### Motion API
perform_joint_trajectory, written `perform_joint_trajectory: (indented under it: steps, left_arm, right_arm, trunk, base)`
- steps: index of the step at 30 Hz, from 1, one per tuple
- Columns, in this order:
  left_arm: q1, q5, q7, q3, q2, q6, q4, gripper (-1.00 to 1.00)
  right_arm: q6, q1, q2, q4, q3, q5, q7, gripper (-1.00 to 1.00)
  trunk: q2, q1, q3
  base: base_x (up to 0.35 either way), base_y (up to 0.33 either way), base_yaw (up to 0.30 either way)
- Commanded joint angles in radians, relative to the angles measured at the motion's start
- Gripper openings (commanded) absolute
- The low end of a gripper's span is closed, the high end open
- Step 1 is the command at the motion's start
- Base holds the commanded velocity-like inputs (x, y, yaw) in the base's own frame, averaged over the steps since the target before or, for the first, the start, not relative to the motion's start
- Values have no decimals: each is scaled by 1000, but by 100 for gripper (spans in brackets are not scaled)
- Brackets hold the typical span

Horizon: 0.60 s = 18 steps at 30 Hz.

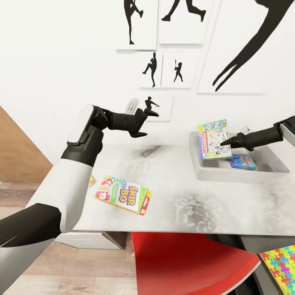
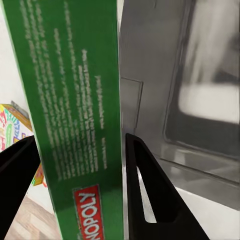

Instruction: Put all the toys in the child's room - the three board games (two on the bed and one on the table), the two jigsaw puzzles on the table, and the tennis ball on the table - inside the toy box on the table in the child's room.

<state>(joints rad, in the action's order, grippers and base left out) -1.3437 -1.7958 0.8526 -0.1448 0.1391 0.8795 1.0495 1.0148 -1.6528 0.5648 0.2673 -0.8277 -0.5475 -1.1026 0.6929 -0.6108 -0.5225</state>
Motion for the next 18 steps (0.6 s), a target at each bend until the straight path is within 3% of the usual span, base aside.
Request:
perform_joint_trajectory:
  steps: [1,18]
  left_arm:
    - [-1,-9,10,0,0,0,1,100]
    - [-10,-15,15,1,2,0,29,100]
  right_arm:
    - [5,-1,1,0,-5,-2,-8,-100]
    - [5,-27,4,1,-5,0,-7,-100]
  trunk:
    - [1,0,-3]
    - [1,0,-31]
  base:
    - [0,0,0]
    - [0,0,0]
